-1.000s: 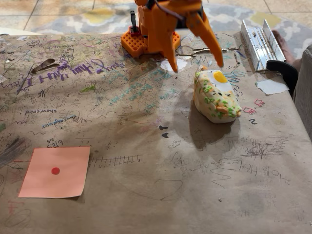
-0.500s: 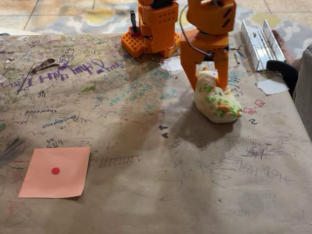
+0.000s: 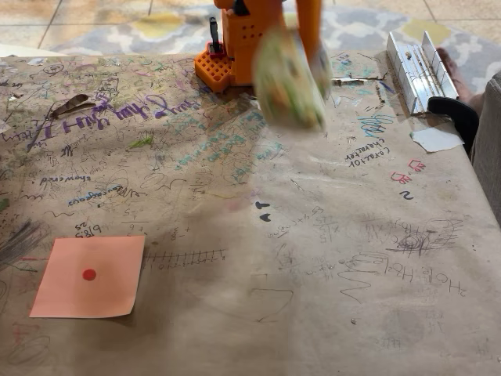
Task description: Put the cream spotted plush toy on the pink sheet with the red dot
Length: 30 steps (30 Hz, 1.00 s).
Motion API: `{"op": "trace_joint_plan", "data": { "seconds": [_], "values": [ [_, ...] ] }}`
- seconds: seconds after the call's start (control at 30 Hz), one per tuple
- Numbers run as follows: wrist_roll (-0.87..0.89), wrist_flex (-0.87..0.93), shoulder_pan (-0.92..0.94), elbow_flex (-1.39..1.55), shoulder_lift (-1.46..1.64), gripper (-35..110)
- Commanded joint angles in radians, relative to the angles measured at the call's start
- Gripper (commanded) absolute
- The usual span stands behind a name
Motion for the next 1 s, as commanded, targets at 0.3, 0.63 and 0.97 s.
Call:
{"op": "trace_joint_plan", "data": {
  "seconds": [0.3, 0.63, 0.97],
  "values": [
    [-0.020, -0.094, 0.293, -0.160, 0.476, 0],
    [0.031, -0.167, 0.348, -0.057, 0.568, 0],
    [0.183, -0.345, 0.460, -0.376, 0.132, 0]
  ]
}}
